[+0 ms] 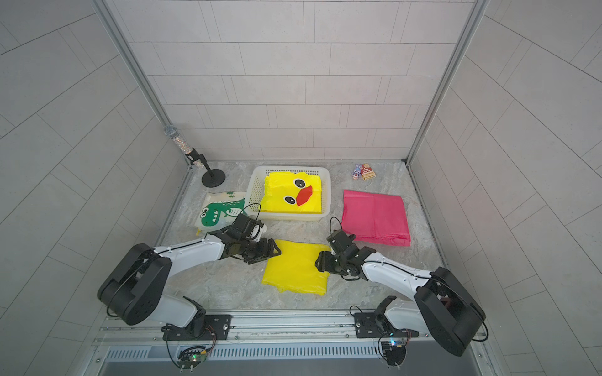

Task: Put the folded raincoat in the basket
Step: Pick up the raincoat from the center of the board, then place the raincoat in the basket.

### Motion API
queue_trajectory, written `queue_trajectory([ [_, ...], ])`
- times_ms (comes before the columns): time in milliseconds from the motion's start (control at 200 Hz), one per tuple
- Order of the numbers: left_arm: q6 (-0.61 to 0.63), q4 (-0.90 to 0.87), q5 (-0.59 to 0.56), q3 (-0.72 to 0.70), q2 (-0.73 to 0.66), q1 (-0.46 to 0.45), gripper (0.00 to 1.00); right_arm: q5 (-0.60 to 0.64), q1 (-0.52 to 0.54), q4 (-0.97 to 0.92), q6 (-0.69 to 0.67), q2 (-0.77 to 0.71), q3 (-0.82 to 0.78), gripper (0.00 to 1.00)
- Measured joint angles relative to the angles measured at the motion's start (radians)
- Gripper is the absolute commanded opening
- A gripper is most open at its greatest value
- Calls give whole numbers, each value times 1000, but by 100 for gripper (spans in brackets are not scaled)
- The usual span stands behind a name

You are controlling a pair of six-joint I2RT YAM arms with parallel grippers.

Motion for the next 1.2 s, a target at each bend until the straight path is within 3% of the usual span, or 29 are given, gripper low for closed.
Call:
queue_trajectory([
  [295, 11, 9, -1, -10, 3, -9, 63, 35, 59, 52, 26, 39, 5, 57],
  [505, 27, 4, 6, -16, 36, -20, 15, 58, 76, 74, 48, 56, 8, 43],
  [625, 20, 9, 15, -17, 49, -22, 2, 68, 80, 65, 50, 50, 0, 27],
  [800, 16, 13, 26, -17, 50, -29, 0, 68, 93, 47, 72, 38, -5, 0],
  [1201, -16, -65, 19, -8, -26, -43, 0, 75, 106, -58, 66, -4, 43, 0],
])
